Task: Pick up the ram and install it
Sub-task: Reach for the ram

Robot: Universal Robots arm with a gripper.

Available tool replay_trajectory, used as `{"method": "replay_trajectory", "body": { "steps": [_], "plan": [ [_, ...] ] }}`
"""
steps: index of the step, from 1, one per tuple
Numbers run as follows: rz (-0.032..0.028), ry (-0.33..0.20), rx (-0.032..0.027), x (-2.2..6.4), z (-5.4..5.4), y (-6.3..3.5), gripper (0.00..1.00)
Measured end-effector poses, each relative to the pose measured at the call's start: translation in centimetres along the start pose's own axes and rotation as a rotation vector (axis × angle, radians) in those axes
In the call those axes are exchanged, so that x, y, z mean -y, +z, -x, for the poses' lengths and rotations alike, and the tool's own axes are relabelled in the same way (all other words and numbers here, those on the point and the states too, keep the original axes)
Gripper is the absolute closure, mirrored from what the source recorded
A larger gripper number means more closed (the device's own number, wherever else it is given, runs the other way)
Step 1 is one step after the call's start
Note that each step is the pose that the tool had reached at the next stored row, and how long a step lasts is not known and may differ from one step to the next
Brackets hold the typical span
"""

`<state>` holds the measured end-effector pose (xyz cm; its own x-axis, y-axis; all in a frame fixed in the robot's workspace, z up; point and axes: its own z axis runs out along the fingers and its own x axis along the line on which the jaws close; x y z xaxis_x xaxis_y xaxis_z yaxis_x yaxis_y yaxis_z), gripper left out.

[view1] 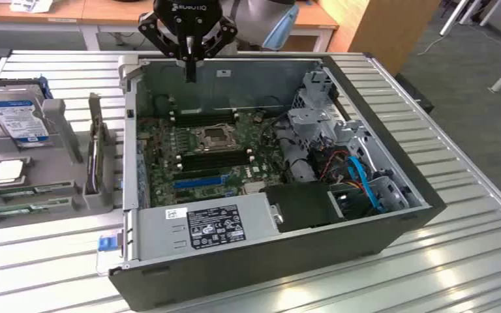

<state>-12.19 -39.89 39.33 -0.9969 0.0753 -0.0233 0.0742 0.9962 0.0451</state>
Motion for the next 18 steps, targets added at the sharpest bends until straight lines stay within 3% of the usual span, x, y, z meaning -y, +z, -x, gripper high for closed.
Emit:
{"method": "replay_trajectory", "body": {
  "steps": [9,18],
  "plan": [
    [0.0001,0.0,0.0001,0.01,-0.1,0.0,0.9],
    [0.0,0.0,0.0,0.08,-1.1,-0.02,0.9]
  ]
}}
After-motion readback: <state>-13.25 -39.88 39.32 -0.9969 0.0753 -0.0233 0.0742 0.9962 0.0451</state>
